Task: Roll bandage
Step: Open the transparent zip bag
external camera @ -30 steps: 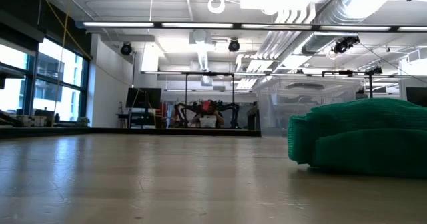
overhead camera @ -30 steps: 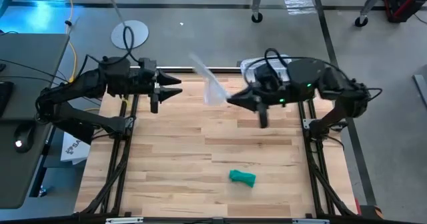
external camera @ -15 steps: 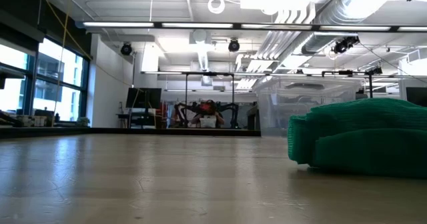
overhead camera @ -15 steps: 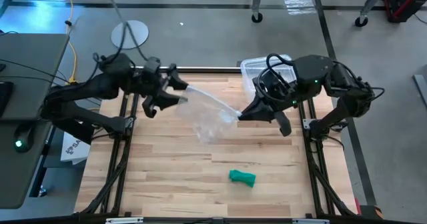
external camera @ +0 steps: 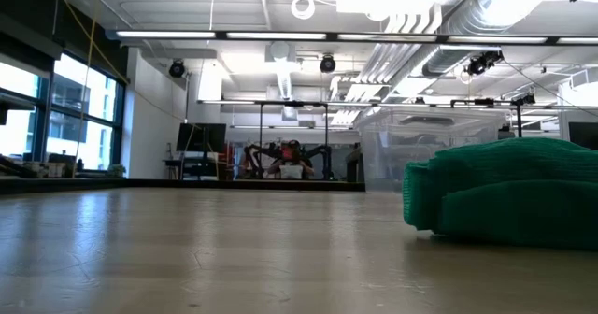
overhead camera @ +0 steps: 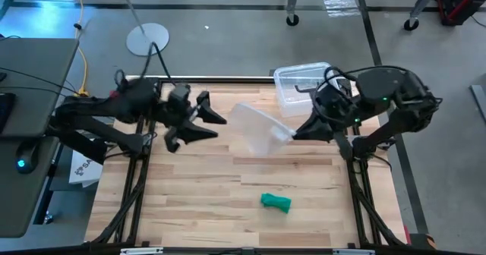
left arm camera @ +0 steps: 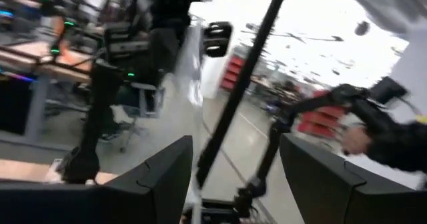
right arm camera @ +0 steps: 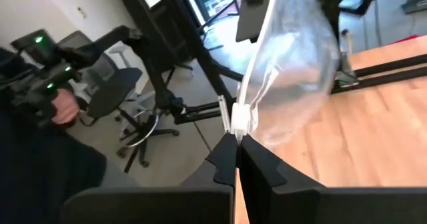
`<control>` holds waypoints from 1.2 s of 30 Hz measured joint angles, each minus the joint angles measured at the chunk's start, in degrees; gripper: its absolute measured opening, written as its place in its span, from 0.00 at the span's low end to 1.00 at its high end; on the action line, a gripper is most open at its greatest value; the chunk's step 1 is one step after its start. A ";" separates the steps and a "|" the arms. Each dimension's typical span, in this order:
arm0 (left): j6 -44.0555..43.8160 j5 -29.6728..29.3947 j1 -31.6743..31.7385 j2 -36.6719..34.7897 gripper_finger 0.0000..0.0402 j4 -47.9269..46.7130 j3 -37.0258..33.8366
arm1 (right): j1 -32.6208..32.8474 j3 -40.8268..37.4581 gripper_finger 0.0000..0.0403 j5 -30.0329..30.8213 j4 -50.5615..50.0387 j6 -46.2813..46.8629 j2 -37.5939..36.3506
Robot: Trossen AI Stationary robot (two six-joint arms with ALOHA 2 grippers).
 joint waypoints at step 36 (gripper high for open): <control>25.85 -36.42 -16.30 19.33 0.47 -7.40 21.69 | 5.19 -0.92 0.00 12.40 -8.23 -19.24 3.05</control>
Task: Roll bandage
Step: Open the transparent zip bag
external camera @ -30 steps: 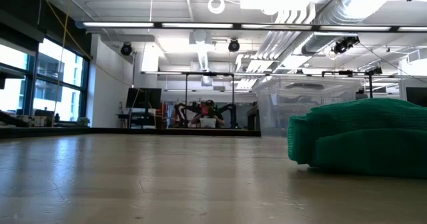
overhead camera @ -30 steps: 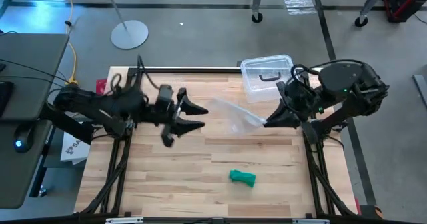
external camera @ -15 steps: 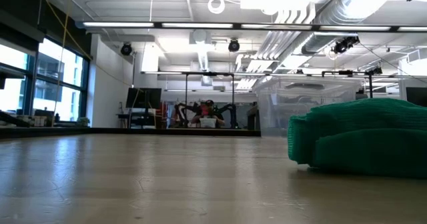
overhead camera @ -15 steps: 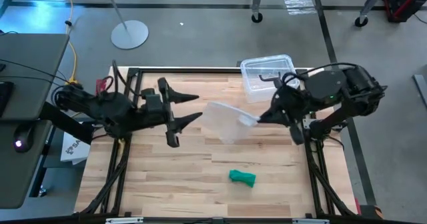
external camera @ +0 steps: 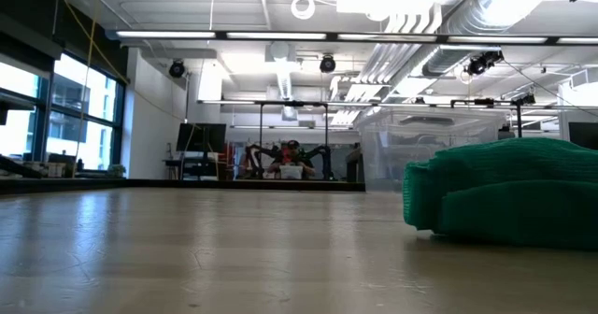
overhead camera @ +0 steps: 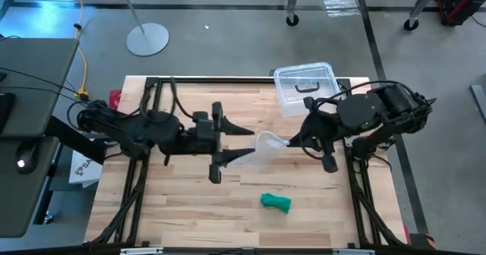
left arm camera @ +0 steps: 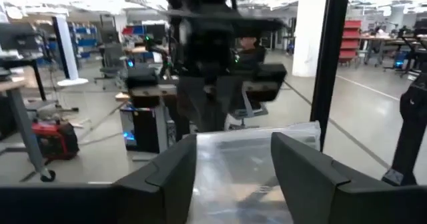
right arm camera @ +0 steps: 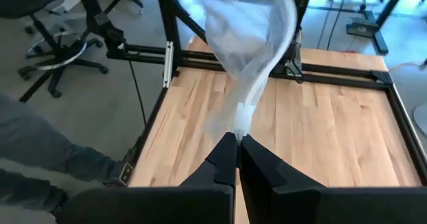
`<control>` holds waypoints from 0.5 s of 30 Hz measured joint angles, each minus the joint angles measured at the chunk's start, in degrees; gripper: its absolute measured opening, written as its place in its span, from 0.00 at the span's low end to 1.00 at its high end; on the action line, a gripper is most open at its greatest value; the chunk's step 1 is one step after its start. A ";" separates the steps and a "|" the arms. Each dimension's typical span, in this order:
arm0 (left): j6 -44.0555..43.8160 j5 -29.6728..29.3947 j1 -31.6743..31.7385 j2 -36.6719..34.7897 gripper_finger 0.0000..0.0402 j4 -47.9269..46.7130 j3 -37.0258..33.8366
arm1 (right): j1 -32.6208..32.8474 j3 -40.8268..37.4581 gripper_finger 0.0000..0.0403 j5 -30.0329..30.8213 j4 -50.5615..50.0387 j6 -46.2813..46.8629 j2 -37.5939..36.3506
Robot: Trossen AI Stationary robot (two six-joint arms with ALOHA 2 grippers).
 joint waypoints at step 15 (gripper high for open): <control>-0.79 -9.02 -3.28 -1.93 0.36 -18.70 11.82 | 0.31 0.00 0.00 3.43 -1.27 0.89 0.92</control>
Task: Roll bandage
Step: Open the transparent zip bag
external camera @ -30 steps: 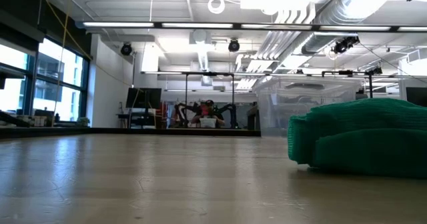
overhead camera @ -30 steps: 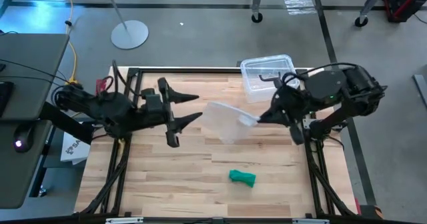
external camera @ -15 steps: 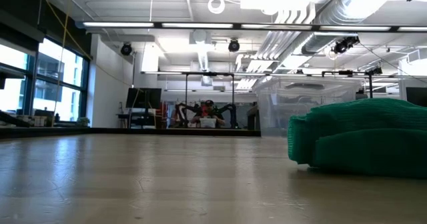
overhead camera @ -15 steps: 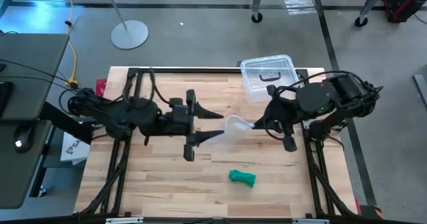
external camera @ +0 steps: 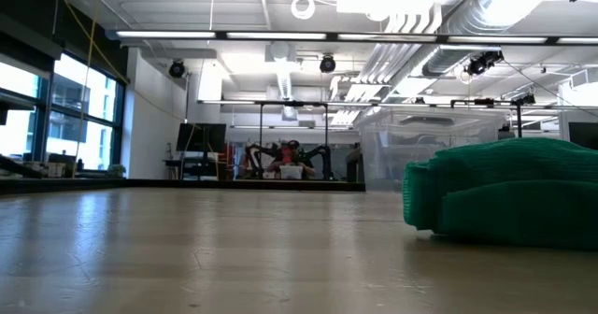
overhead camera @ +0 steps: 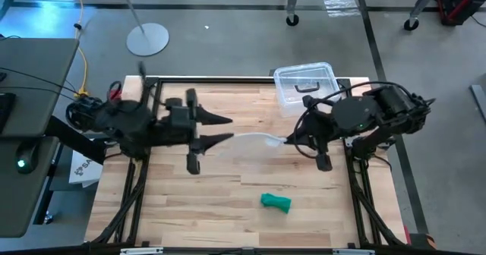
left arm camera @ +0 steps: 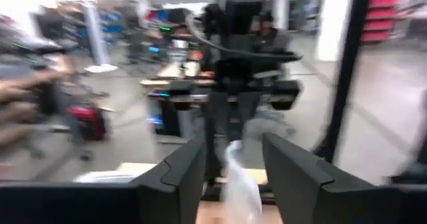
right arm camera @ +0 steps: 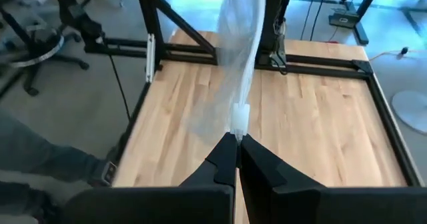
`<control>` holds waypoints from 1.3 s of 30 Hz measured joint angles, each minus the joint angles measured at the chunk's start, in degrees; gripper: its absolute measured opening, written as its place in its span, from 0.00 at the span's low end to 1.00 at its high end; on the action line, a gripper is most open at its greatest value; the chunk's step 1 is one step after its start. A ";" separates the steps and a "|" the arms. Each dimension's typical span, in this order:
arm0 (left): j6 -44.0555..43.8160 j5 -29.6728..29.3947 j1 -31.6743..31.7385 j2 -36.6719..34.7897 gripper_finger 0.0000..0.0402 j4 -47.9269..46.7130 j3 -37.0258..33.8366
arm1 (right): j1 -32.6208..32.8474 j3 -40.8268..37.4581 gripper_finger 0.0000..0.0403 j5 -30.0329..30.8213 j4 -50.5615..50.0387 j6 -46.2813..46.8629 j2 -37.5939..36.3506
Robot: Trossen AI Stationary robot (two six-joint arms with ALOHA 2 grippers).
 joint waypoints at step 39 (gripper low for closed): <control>-4.98 9.78 4.27 8.59 0.14 0.09 -0.09 | 0.02 0.00 0.00 -0.49 4.48 -1.83 1.70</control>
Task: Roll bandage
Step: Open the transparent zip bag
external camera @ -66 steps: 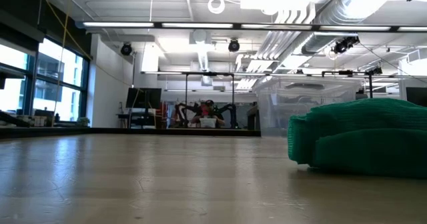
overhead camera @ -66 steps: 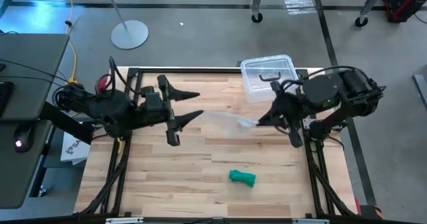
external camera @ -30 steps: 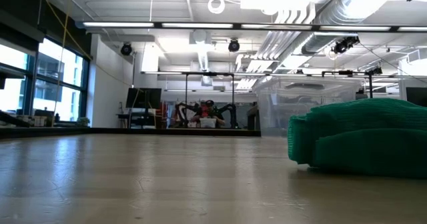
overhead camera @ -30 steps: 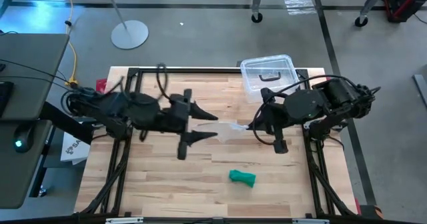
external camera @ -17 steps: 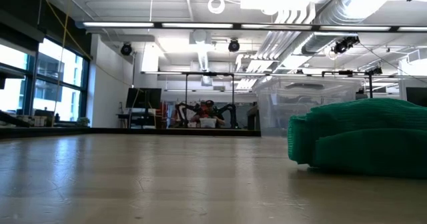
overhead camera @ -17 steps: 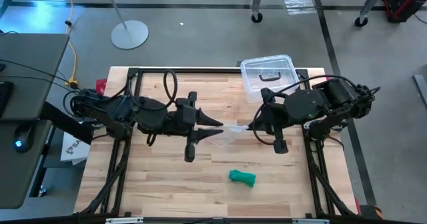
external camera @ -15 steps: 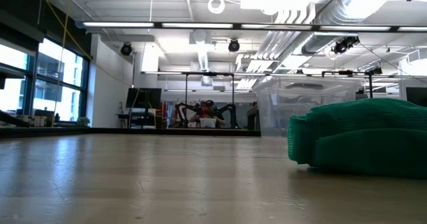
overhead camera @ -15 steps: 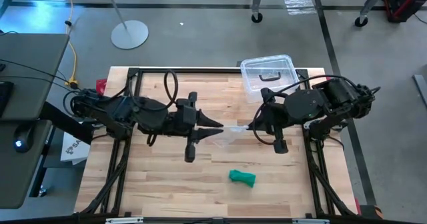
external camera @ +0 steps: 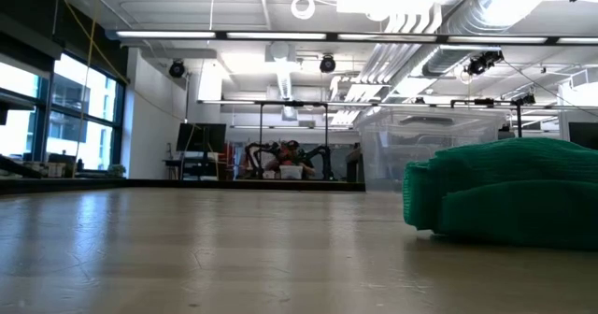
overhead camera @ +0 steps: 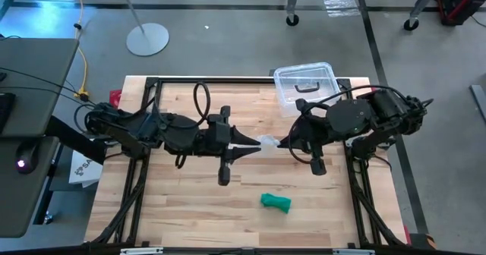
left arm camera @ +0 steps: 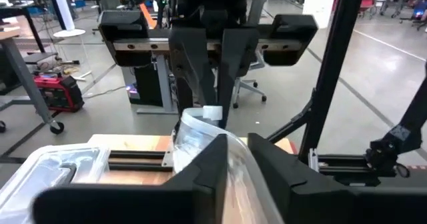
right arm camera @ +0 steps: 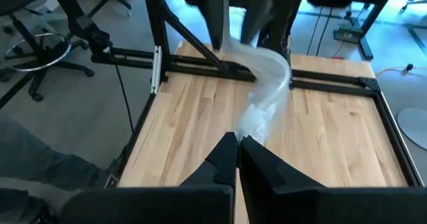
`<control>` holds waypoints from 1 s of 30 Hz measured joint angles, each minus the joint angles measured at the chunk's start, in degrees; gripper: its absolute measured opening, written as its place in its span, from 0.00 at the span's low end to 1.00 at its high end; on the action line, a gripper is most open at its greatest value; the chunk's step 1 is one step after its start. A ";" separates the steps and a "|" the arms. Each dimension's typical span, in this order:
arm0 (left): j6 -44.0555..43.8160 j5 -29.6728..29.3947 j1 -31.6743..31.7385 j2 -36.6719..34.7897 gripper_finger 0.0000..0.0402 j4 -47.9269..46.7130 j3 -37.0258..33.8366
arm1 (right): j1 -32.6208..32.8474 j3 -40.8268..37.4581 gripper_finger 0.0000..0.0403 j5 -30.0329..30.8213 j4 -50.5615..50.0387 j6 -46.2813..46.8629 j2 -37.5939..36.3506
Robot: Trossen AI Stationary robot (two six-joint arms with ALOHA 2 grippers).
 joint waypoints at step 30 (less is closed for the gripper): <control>0.71 -2.24 -3.30 -1.47 0.16 -4.69 0.00 | 3.61 0.00 0.00 -0.30 0.10 1.23 0.00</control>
